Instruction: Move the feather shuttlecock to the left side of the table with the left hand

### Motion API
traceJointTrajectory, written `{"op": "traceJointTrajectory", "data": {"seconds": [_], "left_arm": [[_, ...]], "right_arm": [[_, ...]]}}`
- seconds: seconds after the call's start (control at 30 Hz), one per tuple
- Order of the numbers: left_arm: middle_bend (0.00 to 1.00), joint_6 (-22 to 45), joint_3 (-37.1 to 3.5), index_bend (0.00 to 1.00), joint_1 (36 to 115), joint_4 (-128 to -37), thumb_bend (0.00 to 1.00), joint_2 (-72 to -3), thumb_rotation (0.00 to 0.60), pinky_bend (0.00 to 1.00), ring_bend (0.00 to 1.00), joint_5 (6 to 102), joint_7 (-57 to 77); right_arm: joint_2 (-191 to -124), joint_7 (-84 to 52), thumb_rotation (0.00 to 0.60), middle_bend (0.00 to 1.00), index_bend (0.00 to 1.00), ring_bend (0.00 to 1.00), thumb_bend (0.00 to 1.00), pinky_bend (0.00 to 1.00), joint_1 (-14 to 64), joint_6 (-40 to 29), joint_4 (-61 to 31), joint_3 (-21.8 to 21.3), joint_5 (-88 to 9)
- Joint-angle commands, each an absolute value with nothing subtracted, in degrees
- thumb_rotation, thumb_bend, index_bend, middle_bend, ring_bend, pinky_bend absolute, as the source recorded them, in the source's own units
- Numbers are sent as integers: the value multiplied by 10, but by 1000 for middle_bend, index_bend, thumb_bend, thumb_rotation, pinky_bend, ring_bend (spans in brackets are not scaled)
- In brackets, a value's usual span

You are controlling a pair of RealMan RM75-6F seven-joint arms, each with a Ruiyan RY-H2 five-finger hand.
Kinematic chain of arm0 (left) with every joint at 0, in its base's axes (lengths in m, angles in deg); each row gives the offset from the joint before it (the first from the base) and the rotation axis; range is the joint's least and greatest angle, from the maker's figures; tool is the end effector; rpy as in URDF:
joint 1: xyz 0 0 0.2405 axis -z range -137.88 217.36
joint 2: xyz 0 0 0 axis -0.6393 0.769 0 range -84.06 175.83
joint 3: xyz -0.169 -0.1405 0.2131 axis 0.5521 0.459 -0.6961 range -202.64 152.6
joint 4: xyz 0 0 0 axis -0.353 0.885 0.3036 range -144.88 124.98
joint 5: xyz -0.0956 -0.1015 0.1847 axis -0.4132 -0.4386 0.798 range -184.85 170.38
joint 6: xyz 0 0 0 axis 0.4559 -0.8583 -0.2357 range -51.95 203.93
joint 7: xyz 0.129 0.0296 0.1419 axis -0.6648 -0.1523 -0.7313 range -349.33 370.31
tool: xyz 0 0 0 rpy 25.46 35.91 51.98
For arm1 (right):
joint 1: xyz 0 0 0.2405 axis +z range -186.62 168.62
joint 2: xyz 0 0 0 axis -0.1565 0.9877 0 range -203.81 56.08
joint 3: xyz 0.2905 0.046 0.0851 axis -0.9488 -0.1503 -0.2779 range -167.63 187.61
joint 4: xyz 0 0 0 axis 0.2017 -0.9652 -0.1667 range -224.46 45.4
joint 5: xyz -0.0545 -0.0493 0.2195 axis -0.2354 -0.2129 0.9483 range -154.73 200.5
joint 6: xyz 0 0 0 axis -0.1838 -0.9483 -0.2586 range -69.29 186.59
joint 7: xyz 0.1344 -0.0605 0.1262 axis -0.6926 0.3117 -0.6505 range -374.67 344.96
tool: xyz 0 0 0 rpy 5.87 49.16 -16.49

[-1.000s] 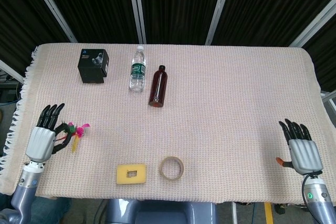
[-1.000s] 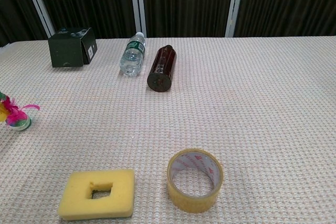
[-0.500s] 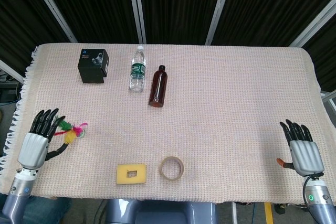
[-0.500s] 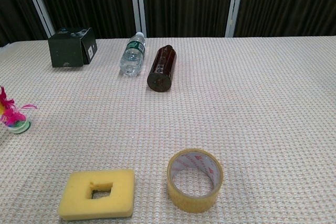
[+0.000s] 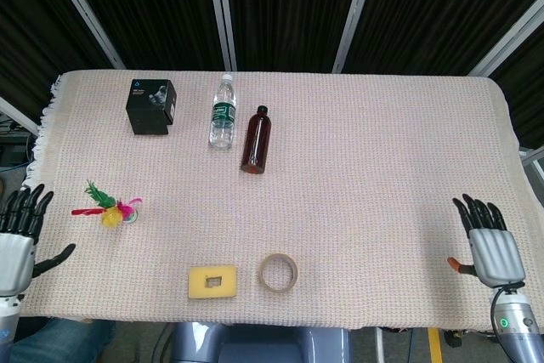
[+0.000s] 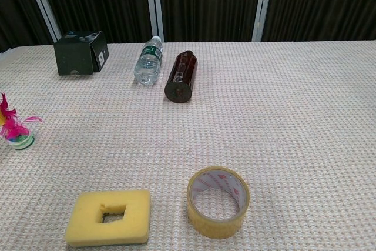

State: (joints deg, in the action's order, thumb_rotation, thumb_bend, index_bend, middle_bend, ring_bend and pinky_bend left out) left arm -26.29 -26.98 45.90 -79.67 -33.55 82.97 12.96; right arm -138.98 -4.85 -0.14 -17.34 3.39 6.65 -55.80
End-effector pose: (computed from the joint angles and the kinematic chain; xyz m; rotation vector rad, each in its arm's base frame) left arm -0.3770 0.2251 0.1268 -1.3735 -0.6254 -1.0489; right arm -0.3756 -0.2616 0.1351 1.4587 -0.9169 0.7019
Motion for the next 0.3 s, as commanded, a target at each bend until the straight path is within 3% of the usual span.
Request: {"op": "traceJointTrajectory", "data": {"seconds": [0.03, 0.3], "left_arm": [[0, -266, -283, 0, 390, -989, 122, -237, 600, 0, 0, 758, -51], [0, -184, -265, 0, 395, -1056, 129, -187, 600, 0, 0, 688, -47]], "right_arm": [[-1386, -52, 600, 0, 0, 0, 77, 0, -4, -177, 37, 68, -563], [-1385, -50, 600, 0, 0, 0, 77, 0, -3, -174, 36, 71, -565]]}}
